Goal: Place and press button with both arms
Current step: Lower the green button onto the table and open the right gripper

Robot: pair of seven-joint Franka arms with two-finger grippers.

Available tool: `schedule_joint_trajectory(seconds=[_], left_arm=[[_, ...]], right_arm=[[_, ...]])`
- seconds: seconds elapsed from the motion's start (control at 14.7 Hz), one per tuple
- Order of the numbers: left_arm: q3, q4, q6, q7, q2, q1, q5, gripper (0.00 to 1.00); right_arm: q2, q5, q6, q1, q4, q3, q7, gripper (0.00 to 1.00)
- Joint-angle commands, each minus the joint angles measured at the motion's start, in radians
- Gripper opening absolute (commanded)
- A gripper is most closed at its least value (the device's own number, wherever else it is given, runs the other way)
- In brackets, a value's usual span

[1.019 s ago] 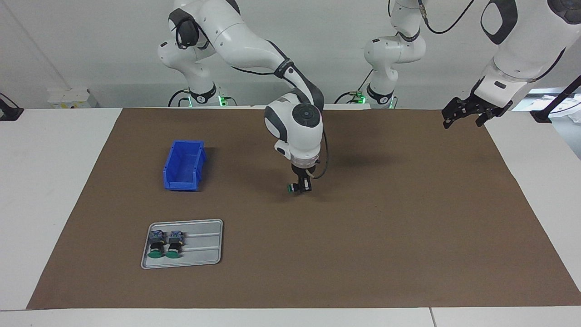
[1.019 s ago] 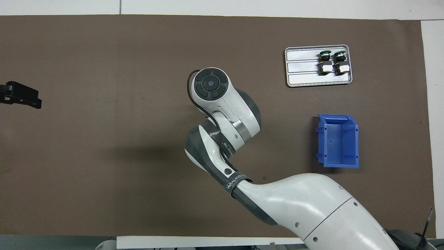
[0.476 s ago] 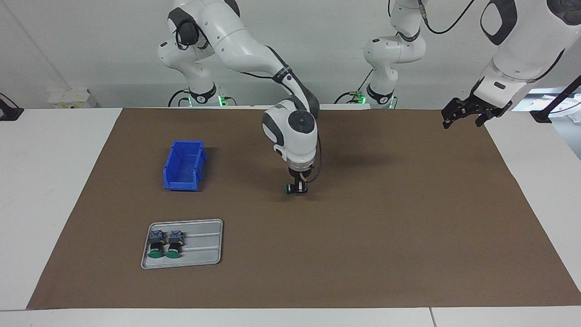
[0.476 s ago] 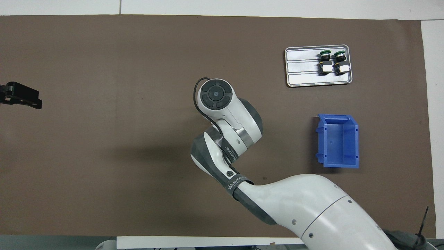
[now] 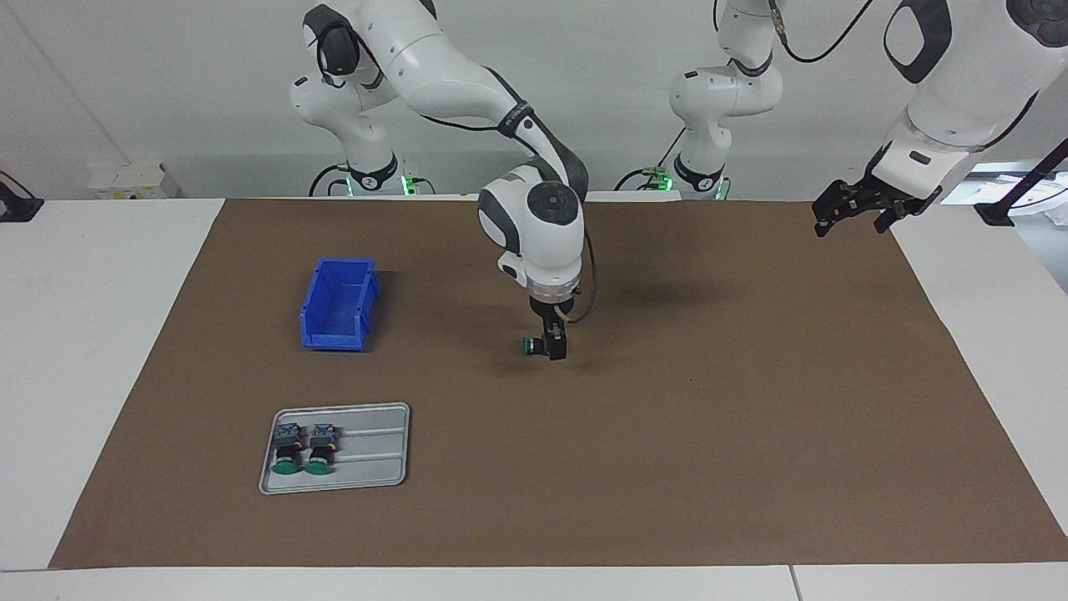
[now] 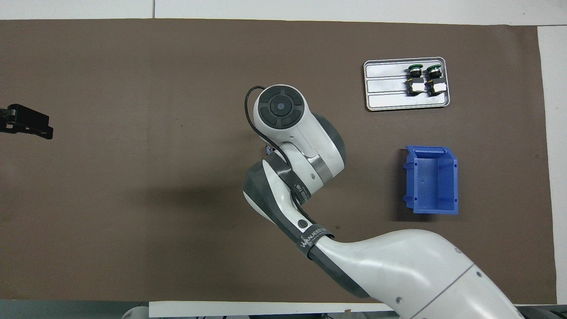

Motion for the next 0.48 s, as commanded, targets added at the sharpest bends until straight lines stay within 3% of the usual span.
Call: schedule_joint_trajectory(seconds=[0.0, 0.41], left_arm=[[0.002, -0.030, -0.003, -0.042, -0.029, 0.001, 0.006, 1.00], [-0.008, -0.086, 0.025, -0.295, -0.055, -0.026, 0.006, 1.00]], right_arm=[[-0.124, 0.006, -0.084, -0.098, -0.022, 0.010, -0.150, 0.98], [-0.263, 0.014, -0.313, -0.276, -0.022, 0.009, -0.682, 0.98]])
